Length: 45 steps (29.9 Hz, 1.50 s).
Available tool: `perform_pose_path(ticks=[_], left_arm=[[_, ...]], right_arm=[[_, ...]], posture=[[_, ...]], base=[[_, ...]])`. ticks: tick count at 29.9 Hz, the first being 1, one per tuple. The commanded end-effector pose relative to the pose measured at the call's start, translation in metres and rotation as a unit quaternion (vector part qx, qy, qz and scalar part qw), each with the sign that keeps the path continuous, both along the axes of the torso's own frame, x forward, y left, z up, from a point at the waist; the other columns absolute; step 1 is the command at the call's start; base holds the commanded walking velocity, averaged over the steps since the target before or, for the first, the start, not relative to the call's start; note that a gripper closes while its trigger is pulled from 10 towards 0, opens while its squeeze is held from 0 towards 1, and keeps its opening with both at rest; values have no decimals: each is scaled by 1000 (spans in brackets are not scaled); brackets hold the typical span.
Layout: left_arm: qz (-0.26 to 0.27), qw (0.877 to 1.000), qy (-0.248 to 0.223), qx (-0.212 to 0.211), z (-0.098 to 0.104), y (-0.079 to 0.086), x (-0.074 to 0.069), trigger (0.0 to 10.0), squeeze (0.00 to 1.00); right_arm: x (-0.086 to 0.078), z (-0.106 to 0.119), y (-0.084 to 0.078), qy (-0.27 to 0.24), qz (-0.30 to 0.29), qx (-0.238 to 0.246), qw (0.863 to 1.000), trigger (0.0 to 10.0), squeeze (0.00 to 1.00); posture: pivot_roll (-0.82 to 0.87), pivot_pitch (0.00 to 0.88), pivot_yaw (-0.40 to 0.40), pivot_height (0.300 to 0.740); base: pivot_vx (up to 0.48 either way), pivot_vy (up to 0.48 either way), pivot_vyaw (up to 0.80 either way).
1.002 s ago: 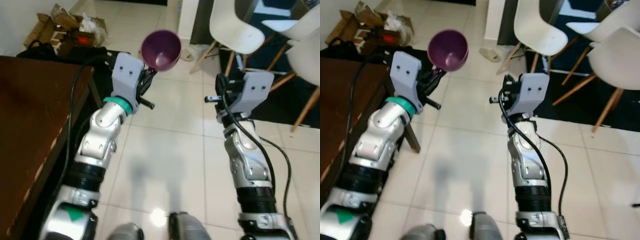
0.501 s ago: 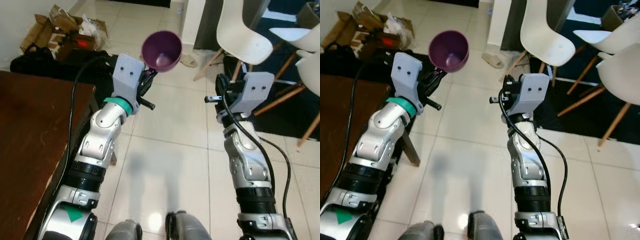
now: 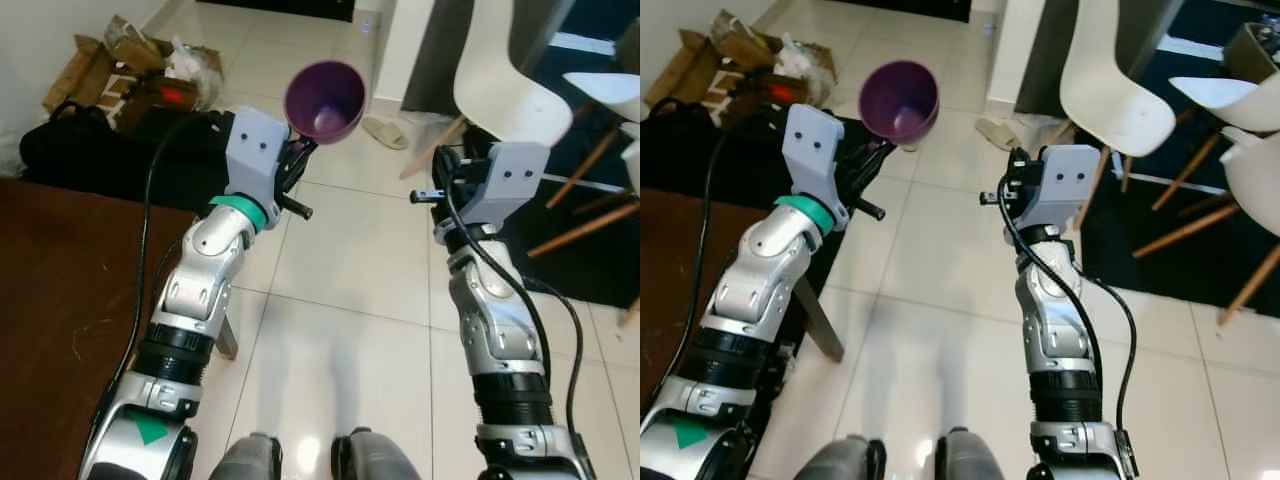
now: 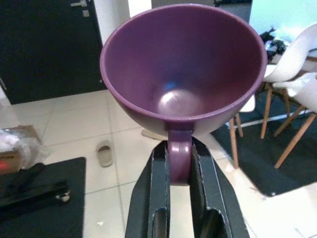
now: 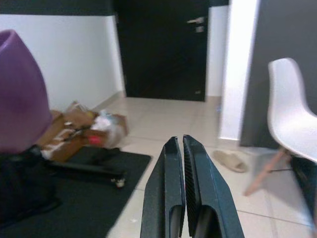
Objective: Setting the table
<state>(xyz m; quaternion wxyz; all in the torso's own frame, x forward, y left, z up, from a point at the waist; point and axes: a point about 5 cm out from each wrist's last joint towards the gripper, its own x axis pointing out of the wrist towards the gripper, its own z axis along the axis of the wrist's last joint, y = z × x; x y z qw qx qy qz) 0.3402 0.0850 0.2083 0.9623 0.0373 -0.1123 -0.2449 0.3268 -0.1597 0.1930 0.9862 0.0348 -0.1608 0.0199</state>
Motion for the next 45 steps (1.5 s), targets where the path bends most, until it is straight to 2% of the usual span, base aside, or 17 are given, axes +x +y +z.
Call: perform_pose_path(ticks=[1,18,45], left_arm=[[4,1000,9,3,-4,2,-2,10000,0],[22,999,38,26,-13,4,-4,10000,0],[32,998,40,36,-6,1,1,10000,0]], right_arm=[[-1,-3,-2,6,-5,2,1000,10000,0],[-1,2,-1,-7,9,7,1000,10000,0],[-2,2,1,-10,14,11,1000,10000,27]], posture=[[23,0,43,740],[18,0,43,740],[14,0,57,740]], base=[[0,0,800],[0,0,800],[0,0,800]])
